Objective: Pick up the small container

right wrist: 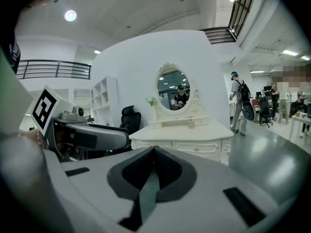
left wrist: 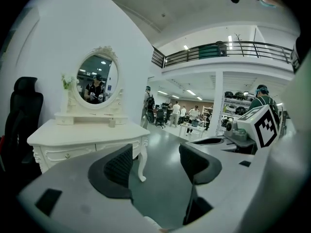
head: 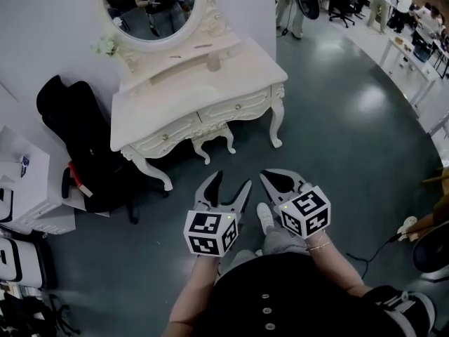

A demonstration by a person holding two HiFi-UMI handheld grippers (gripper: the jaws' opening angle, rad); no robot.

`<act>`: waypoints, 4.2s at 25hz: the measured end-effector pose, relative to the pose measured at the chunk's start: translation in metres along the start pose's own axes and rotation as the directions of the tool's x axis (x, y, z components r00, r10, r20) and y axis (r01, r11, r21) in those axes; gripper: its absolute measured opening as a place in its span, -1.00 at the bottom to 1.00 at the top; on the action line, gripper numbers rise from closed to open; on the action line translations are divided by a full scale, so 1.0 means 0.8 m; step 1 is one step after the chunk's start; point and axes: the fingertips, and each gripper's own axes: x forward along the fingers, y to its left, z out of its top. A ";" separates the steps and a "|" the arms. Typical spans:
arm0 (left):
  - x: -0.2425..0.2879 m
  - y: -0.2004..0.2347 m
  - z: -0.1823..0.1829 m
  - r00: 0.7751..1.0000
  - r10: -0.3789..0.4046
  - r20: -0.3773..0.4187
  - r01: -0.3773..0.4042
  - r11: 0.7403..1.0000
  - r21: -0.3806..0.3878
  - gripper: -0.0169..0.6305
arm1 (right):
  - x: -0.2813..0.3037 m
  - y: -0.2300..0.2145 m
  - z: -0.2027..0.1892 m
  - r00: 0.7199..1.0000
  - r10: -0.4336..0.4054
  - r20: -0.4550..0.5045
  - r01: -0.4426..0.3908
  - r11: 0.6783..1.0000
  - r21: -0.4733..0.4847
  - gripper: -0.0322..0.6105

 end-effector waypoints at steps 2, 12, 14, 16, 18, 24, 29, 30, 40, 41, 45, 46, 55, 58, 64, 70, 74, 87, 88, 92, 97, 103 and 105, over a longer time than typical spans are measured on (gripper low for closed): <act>0.021 0.011 0.005 1.000 0.008 -0.006 -0.008 1.000 -0.011 -0.08 | 0.017 -0.014 0.007 1.000 0.012 -0.003 -0.012 1.000 -0.008 -0.90; 0.126 0.070 0.063 0.998 0.069 0.006 -0.068 0.997 -0.034 -0.08 | 0.099 -0.098 0.073 0.998 0.070 0.007 -0.069 0.996 -0.054 -0.90; 0.144 0.081 0.075 0.997 0.082 0.010 -0.082 0.996 -0.038 -0.08 | 0.115 -0.111 0.084 0.996 0.089 0.006 -0.089 0.994 -0.062 -0.90; 0.163 0.092 0.084 0.996 0.092 0.012 -0.092 0.995 -0.038 -0.08 | 0.132 -0.124 0.092 0.994 0.107 0.002 -0.107 0.992 -0.069 -0.90; 0.181 0.101 0.092 0.995 0.103 0.018 -0.102 0.994 -0.039 -0.07 | 0.147 -0.138 0.099 0.993 0.121 -0.001 -0.121 0.990 -0.074 -0.90; 0.224 0.124 0.098 0.992 0.128 0.023 -0.127 0.991 -0.046 -0.08 | 0.182 -0.173 0.113 0.989 0.149 -0.001 -0.148 0.985 -0.091 -0.90; 0.248 0.131 0.094 0.993 0.114 0.037 -0.111 0.991 -0.074 -0.08 | 0.194 -0.196 0.116 0.989 0.149 -0.014 -0.150 0.985 -0.088 -0.90; 0.252 0.132 0.095 0.993 0.109 0.043 -0.105 0.991 -0.077 -0.08 | 0.197 -0.200 0.116 0.989 0.147 -0.015 -0.147 0.985 -0.086 -0.90; 0.309 0.164 0.103 0.996 0.078 0.046 -0.075 0.996 -0.056 -0.07 | 0.239 -0.234 0.126 0.994 0.111 -0.023 -0.113 0.991 -0.077 -0.90; 0.316 0.169 0.104 0.997 0.067 0.045 -0.065 0.996 -0.053 -0.08 | 0.247 -0.238 0.128 0.994 0.108 -0.024 -0.110 0.991 -0.076 -0.90; 0.344 0.197 0.115 0.998 0.033 0.046 -0.032 0.999 -0.026 -0.08 | 0.288 -0.253 0.142 0.995 0.096 -0.024 -0.098 0.992 -0.074 -0.90; 0.351 0.207 0.119 0.998 0.029 0.047 -0.029 0.999 -0.022 -0.08 | 0.300 -0.258 0.146 0.995 0.093 -0.023 -0.094 0.993 -0.075 -0.90; 0.409 0.317 0.172 0.998 0.011 0.062 -0.010 1.000 -0.009 -0.08 | 0.413 -0.298 0.197 0.999 0.050 -0.004 -0.051 0.996 -0.078 -0.90; 0.427 0.349 0.191 0.997 0.002 0.072 -0.001 1.000 -0.014 -0.08 | 0.446 -0.306 0.208 0.999 0.042 -0.006 -0.042 0.996 -0.075 -0.90; 0.462 0.404 0.205 0.998 -0.017 0.053 0.017 1.000 -0.008 -0.08 | 0.506 -0.321 0.222 1.000 0.021 -0.005 -0.021 0.998 -0.057 -0.90; 0.485 0.433 0.202 0.999 -0.044 0.023 0.044 0.998 -0.032 -0.08 | 0.537 -0.340 0.228 1.000 -0.021 -0.020 0.020 0.999 -0.038 -0.90; 0.493 0.442 0.202 0.998 -0.055 0.020 0.056 0.997 -0.057 -0.08 | 0.544 -0.344 0.222 0.998 -0.040 -0.056 0.037 0.998 -0.044 -0.90; 0.504 0.468 0.184 0.999 0.006 -0.036 -0.009 0.997 -0.083 -0.08 | 0.565 -0.353 0.205 0.994 0.000 -0.107 -0.005 0.999 -0.046 -0.90; 0.506 0.468 0.186 0.999 0.008 -0.036 -0.011 0.996 -0.085 -0.08 | 0.566 -0.355 0.206 0.994 0.003 -0.109 -0.008 0.999 -0.047 -0.90; 0.520 0.470 0.194 0.999 0.019 -0.035 -0.022 0.996 -0.086 -0.08 | 0.573 -0.367 0.214 0.993 0.023 -0.115 -0.029 0.998 -0.050 -0.90; 0.534 0.474 0.206 0.999 0.044 -0.022 -0.046 0.995 -0.088 -0.08 | 0.580 -0.380 0.221 0.991 0.050 -0.123 -0.058 0.997 -0.060 -0.90; 0.547 0.480 0.202 0.998 0.060 -0.031 -0.062 0.994 -0.089 -0.08 | 0.589 -0.398 0.217 0.988 0.062 -0.140 -0.069 0.996 -0.050 -0.90; 0.550 0.482 0.198 0.997 0.063 -0.039 -0.067 0.994 -0.091 -0.08 | 0.591 -0.401 0.212 0.986 0.067 -0.152 -0.075 0.996 -0.045 -0.90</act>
